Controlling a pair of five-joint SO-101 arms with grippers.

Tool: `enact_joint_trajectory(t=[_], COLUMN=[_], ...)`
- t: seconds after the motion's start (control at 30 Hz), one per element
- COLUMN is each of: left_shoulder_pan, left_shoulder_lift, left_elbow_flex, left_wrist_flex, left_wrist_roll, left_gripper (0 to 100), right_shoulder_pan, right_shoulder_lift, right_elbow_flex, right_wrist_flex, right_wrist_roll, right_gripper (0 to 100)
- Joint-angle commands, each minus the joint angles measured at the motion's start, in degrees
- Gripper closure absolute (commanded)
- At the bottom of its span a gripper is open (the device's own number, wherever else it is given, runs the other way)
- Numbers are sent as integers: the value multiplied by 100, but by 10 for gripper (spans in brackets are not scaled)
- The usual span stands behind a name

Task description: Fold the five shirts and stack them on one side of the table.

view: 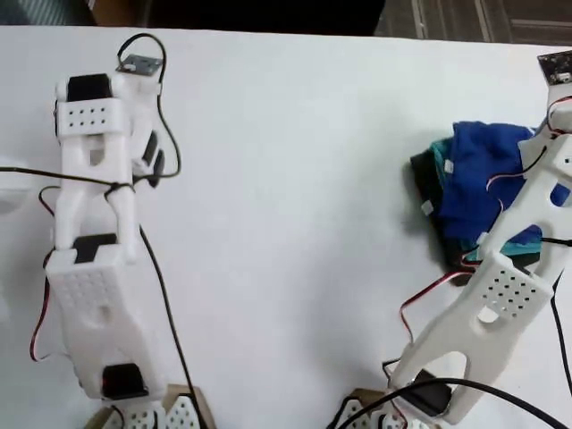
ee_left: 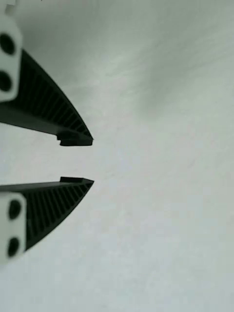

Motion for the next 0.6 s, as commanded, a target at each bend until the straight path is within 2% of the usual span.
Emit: enact_joint_trajectory(t=[0.0,0.13,0.23,0.37,0.57], left_shoulder_pan=[9,9,9,18,18], left_shoulder_lift=[-466,-448,-448,-440,-440], left_elbow_flex=[-31,-31,-66,-66,-31], left_wrist_flex=[-26,-26,-26,-70,-79], left_wrist_roll=[-44,-44,-26,-26,-44], left_gripper=[868,868,868,868,868], right_shoulder_pan=[31,-13,-189,-286,-1156], right_shoulder_lift=[-365,-866,-1042,-1086,-1059], right_elbow_flex=[-352,-659,-642,158,580], right_wrist_flex=[-66,84,716,752,426], right_wrist_roll=[-70,-668,-615,-642,-897], right_gripper=[708,708,715,763,748])
